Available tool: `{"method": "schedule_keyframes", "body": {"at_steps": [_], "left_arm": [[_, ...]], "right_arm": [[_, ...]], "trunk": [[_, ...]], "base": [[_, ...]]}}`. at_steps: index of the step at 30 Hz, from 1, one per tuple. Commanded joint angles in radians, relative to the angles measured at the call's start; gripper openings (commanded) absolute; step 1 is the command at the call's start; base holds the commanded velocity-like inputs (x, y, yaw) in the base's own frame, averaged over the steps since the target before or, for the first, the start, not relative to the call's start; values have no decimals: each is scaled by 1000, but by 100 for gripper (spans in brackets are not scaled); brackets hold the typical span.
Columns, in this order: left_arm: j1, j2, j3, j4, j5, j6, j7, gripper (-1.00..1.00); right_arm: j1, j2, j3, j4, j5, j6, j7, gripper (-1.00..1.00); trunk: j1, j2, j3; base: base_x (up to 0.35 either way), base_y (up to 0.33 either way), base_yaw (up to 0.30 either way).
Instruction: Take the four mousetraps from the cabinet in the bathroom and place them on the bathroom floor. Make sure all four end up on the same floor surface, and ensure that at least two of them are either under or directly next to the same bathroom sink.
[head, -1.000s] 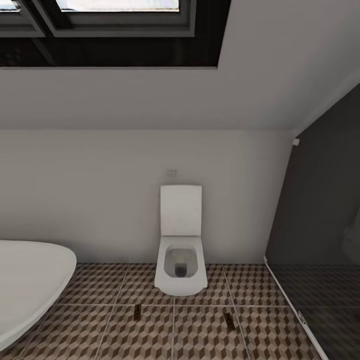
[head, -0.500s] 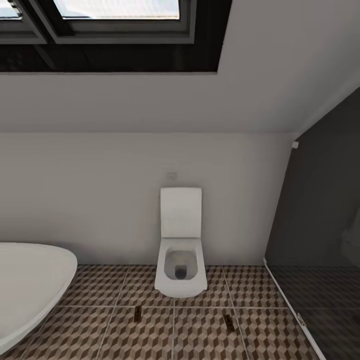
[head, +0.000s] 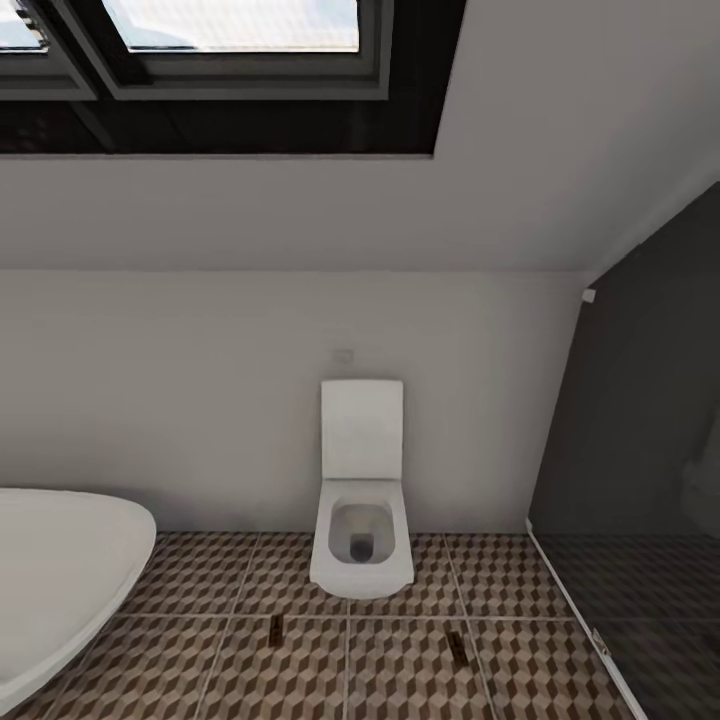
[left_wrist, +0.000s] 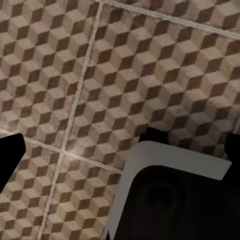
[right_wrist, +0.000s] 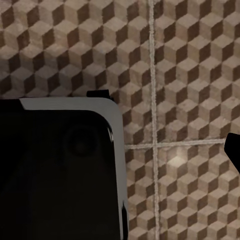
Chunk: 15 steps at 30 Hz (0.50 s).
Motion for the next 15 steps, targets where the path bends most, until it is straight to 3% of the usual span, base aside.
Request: {"method": "schedule_keyframes", "body": {"at_steps": [1, 15], "left_arm": [[-1, 0, -9, 0, 7, -2, 3, 100], [-1, -1, -9, 0, 7, -2, 3, 100]], "right_arm": [[-1, 0, -2, 2, -6, -5, 7, 100], [-1, 2, 0, 2, -3, -4, 8, 100]], "trunk": [[-4, 6, 2], [-58, 104, 46]], "base": [[0, 0, 0], [0, 0, 0]]}}
